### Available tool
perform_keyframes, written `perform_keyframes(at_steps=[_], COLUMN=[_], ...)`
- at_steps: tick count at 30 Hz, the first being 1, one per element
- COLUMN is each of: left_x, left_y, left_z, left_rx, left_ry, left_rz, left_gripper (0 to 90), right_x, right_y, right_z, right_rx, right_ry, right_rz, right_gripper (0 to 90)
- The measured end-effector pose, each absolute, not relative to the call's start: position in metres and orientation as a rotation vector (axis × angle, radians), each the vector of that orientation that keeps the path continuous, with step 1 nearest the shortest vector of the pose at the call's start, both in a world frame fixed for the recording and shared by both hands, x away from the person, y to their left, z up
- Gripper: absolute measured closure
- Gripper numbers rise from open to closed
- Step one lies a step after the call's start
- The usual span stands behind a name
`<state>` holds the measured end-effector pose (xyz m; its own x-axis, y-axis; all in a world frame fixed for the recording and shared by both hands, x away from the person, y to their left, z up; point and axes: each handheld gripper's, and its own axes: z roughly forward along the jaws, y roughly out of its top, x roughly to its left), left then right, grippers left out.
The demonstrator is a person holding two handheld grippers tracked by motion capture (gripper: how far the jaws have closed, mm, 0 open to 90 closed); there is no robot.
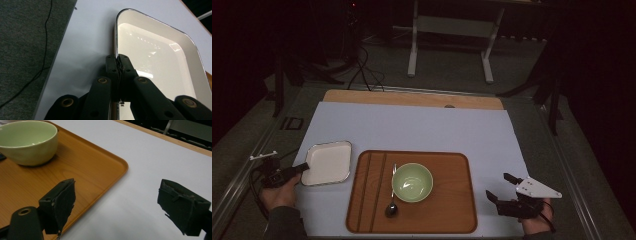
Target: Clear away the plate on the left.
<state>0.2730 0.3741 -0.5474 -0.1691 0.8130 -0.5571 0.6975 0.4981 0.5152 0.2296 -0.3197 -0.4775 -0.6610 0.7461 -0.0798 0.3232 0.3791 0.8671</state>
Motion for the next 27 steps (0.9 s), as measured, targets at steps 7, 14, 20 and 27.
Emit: perform_keyframes(at_steps=[7, 14, 20, 27], left_x=[0.271, 0.271, 0.271, 0.271], left_y=[0.374, 0.370, 0.367, 0.359], left_z=[-0.542, -0.538, -0.532, -0.522], left_rx=[1.210, 1.214, 1.204, 1.218], left_ry=[1.855, 1.822, 1.783, 1.730], left_rz=[0.175, 0.183, 0.180, 0.190], left_gripper=[89.6, 89.6, 89.6, 89.6], right_x=[0.230, 0.230, 0.230, 0.230], right_y=[-0.319, -0.319, -0.319, -0.319], right_z=[-0.478, -0.478, -0.478, -0.478], right_rx=[0.919, 0.917, 0.917, 0.919], right_ry=[2.184, 2.184, 2.183, 2.184], right_rz=[1.215, 1.215, 1.217, 1.217], right_gripper=[14.6, 14.5, 14.6, 14.6])
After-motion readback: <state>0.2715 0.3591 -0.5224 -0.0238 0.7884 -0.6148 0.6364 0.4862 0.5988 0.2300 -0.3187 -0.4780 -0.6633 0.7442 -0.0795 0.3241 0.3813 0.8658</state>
